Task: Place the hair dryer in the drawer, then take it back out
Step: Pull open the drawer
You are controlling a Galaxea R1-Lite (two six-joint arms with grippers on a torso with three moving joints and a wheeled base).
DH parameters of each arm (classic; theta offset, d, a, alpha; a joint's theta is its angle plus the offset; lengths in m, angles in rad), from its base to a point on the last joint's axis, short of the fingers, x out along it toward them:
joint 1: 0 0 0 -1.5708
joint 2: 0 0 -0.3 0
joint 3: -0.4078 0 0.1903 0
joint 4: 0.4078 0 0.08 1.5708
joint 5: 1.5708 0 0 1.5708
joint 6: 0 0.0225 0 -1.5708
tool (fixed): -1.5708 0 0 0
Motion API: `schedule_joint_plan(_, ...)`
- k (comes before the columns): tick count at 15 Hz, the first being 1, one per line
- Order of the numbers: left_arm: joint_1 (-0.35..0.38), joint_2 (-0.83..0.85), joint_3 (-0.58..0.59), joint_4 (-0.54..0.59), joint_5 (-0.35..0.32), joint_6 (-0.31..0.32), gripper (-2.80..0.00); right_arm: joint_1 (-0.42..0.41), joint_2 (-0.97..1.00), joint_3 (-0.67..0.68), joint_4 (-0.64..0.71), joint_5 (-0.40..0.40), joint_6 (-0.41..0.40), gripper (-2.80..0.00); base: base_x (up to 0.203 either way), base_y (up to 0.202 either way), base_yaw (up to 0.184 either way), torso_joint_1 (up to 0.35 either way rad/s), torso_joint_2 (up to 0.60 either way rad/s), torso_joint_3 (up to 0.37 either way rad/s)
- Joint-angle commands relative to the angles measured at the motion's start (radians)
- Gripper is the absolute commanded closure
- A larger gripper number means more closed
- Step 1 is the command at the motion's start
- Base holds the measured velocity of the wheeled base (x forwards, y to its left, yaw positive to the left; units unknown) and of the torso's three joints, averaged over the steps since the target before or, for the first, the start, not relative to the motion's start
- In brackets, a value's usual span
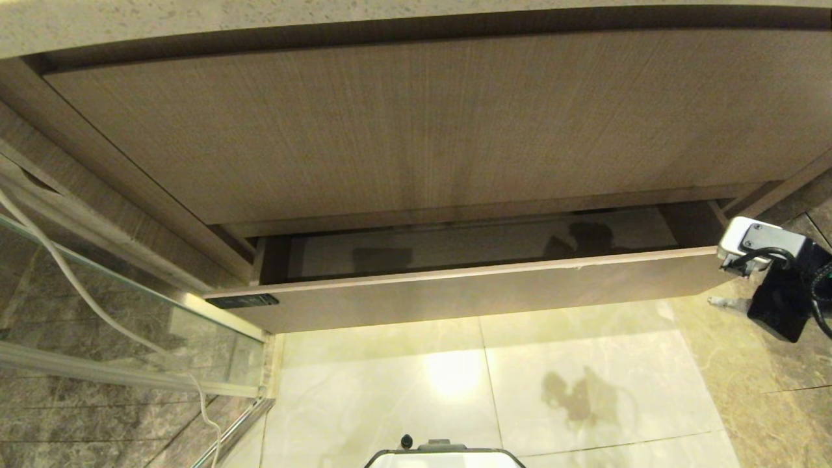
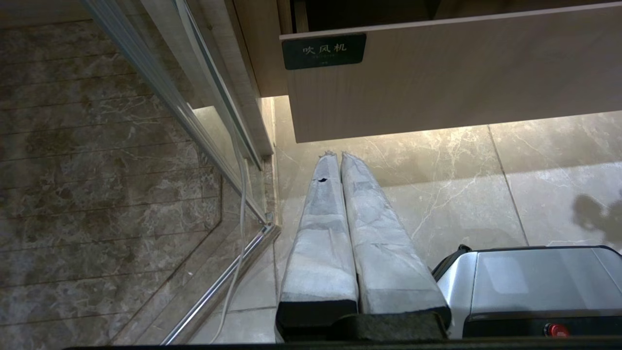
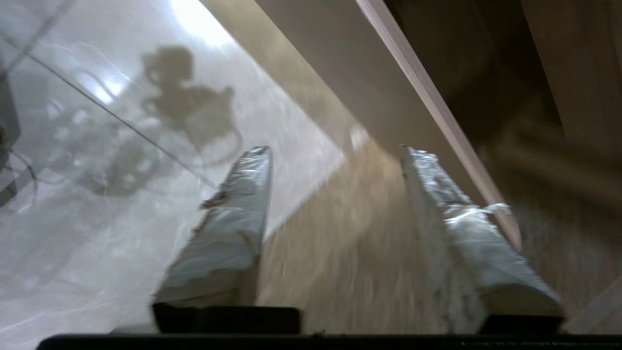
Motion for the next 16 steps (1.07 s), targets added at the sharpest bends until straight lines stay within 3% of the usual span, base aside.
schedule_joint_plan(1, 0.000, 0.000, 0.002, 0.000, 0.000, 0.000, 0.00, -0.004, -0.122, 0.007, 0.042, -0.104, 0.092, 0.00, 0.000, 0.000, 0.000, 0.000, 0.00, 0.000)
schedule_joint_plan(5, 0.000, 0.000, 0.002, 0.000, 0.000, 0.000, 0.00, -0.008, -0.309, 0.071, 0.142, -0.134, 0.331, 0.00, 0.000, 0.000, 0.000, 0.000, 0.00, 0.000)
schedule_joint_plan(9, 0.000, 0.000, 0.000, 0.000, 0.000, 0.000, 0.00, -0.041, -0.399, 0.117, 0.272, -0.136, 0.455, 0.00, 0.000, 0.000, 0.000, 0.000, 0.00, 0.000)
schedule_joint_plan(11, 0.000, 0.000, 0.000, 0.000, 0.000, 0.000, 0.00, -0.056, -0.591, 0.180, 0.342, -0.136, 0.598, 0.00, 0.000, 0.000, 0.000, 0.000, 0.00, 0.000)
schedule_joint_plan(14, 0.000, 0.000, 0.000, 0.000, 0.000, 0.000, 0.00, -0.022, -0.933, 0.364, 0.327, -0.157, 0.890, 0.00, 0.000, 0.000, 0.000, 0.000, 0.00, 0.000)
schedule_joint_plan(16, 0.000, 0.000, 0.000, 0.000, 0.000, -0.001, 0.00, 0.004, -1.094, 0.539, 0.259, -0.193, 0.991, 0.00, 0.000, 0.000, 0.000, 0.000, 0.00, 0.000)
